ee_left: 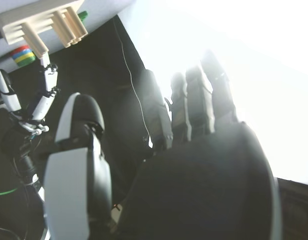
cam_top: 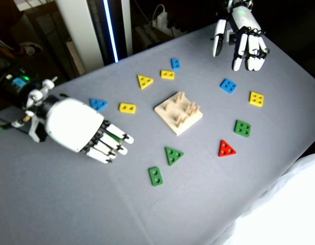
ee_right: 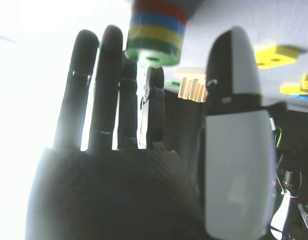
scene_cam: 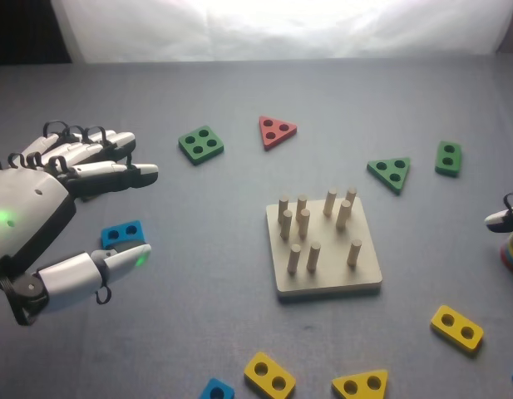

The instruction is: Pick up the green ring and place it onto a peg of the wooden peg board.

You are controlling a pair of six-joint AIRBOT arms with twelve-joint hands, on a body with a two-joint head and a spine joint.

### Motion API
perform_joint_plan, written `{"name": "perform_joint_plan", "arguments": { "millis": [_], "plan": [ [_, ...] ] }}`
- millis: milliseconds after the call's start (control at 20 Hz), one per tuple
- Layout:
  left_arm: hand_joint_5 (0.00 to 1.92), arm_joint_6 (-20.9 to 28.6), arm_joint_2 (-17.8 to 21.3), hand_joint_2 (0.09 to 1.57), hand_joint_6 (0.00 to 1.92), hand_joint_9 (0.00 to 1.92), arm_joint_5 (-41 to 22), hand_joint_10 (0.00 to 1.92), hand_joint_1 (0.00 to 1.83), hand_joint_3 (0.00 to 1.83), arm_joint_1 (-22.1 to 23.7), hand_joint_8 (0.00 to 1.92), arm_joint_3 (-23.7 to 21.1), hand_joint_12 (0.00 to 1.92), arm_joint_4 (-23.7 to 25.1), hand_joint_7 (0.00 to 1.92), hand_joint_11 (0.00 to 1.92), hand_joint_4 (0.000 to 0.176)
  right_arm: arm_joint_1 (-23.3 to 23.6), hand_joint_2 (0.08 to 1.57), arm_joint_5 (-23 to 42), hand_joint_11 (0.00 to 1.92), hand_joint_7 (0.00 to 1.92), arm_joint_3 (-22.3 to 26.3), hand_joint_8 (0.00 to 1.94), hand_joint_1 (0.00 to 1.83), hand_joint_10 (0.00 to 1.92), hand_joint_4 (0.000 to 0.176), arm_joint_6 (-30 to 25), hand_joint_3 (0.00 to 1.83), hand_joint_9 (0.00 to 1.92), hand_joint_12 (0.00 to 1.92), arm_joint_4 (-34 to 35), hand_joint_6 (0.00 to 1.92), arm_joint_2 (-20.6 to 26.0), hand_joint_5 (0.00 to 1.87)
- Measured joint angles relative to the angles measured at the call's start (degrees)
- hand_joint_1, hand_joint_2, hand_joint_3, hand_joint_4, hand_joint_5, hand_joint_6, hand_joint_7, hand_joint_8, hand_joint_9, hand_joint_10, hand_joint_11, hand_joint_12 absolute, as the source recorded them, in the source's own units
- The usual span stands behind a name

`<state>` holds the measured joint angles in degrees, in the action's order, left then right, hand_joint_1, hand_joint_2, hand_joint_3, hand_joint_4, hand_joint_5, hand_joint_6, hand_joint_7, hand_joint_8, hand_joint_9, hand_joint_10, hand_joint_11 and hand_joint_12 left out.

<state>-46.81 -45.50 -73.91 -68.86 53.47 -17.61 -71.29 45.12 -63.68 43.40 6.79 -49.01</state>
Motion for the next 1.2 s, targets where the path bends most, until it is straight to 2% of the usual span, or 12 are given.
{"name": "perform_joint_plan", "arguments": {
  "millis": [100,150,350,500,550,600,650,700,950,1050,1100,1200],
  "plan": [
    [0.62,0.17,0.00,1.19,0.00,0.23,0.00,0.00,0.74,0.00,0.00,0.00,0.00,0.78,0.00,0.28,0.00,0.000,0.07,0.97,-0.02,0.52,0.70,-0.15,0.03,1.12,0.72,0.076,0.28,0.00,0.66,1.37,0.28,0.00,0.00,0.65],
    [0.62,0.22,0.00,1.19,0.00,0.24,0.00,0.00,0.74,0.00,0.00,0.00,0.04,0.81,0.04,0.29,0.00,0.000,0.07,0.98,0.00,0.50,0.75,-0.15,0.04,1.10,0.97,0.060,0.37,0.00,0.63,1.49,0.26,0.00,0.00,0.69],
    [0.63,0.28,0.00,1.19,0.00,0.25,0.00,0.00,0.77,0.00,0.00,0.00,0.04,0.84,0.02,0.28,0.00,0.000,0.48,0.99,-0.04,0.58,0.78,-0.17,0.10,1.08,1.27,0.046,0.46,0.00,0.60,1.60,0.24,0.00,-0.07,0.75],
    [0.62,0.37,0.00,1.19,0.00,0.26,-0.04,0.00,0.76,0.00,0.00,0.00,0.04,0.86,-0.04,0.28,0.00,0.000,0.72,1.00,-0.39,0.65,0.57,-0.59,0.70,1.13,1.37,0.031,0.44,0.00,0.64,1.59,0.26,0.00,-0.55,0.80],
    [0.61,0.37,0.00,1.19,0.00,0.24,-0.04,0.00,0.77,0.00,0.00,0.00,0.04,0.83,0.02,0.27,0.00,0.000,0.74,1.01,-0.37,0.64,0.58,-0.59,0.77,1.19,1.39,0.025,0.46,0.00,0.64,1.61,0.31,0.01,-0.61,0.84],
    [0.62,0.39,-0.07,1.19,0.00,0.25,-0.07,0.00,0.79,0.00,0.00,0.00,0.04,0.84,0.02,0.27,0.00,0.000,0.79,1.13,-0.37,0.67,0.80,-0.59,1.13,1.31,1.43,0.000,0.44,0.01,0.66,1.62,0.28,0.02,-0.66,0.90],
    [0.62,0.42,-0.07,1.19,0.00,0.26,-0.02,0.01,0.78,0.00,0.00,0.00,0.04,0.87,0.00,0.28,0.00,0.000,0.79,1.15,-0.48,0.70,0.83,-0.59,1.37,1.26,1.46,0.000,0.44,0.03,0.68,1.61,0.24,0.66,-0.66,0.93],
    [0.62,0.42,-0.07,1.20,0.00,0.26,-0.04,0.00,0.77,0.00,0.00,0.00,0.04,0.85,-0.09,0.27,0.00,0.000,0.79,1.18,-0.46,0.70,0.82,-0.63,1.46,1.24,1.47,0.000,0.44,0.00,0.71,1.62,0.28,0.85,-0.66,0.90],
    [0.62,0.70,-0.07,1.20,0.00,0.24,-0.02,0.00,0.80,0.00,0.00,0.00,0.04,0.84,-0.15,0.27,0.00,0.000,1.40,1.08,-0.74,0.80,1.03,-0.76,0.86,1.39,1.11,0.000,0.46,0.00,1.02,1.12,0.31,0.81,-0.79,1.02],
    [0.63,0.79,-0.07,1.20,0.00,0.23,-0.07,0.00,0.80,0.00,0.00,0.00,0.04,0.79,-0.13,0.26,0.00,0.000,2.78,1.06,-0.92,0.83,1.07,-0.76,0.72,1.50,0.85,0.000,0.61,0.00,1.12,1.44,-0.55,0.77,-0.83,1.03],
    [0.63,0.79,-0.07,1.20,0.00,0.23,-0.04,0.00,0.80,0.00,0.00,0.00,0.04,0.78,-0.15,0.26,0.00,0.000,3.72,1.05,-0.90,0.93,1.08,-0.70,0.70,1.42,0.95,0.000,0.68,0.00,1.12,1.16,-1.42,0.81,-0.83,1.04],
    [0.64,0.79,-0.07,1.20,0.00,0.23,-0.11,0.00,0.80,0.00,-0.11,0.00,0.04,0.78,-0.13,0.27,0.00,0.000,5.81,1.06,-0.57,1.04,1.08,-0.02,0.74,1.40,1.02,0.000,0.76,0.00,1.11,1.05,-3.82,0.75,-0.83,1.03]
  ]
}}
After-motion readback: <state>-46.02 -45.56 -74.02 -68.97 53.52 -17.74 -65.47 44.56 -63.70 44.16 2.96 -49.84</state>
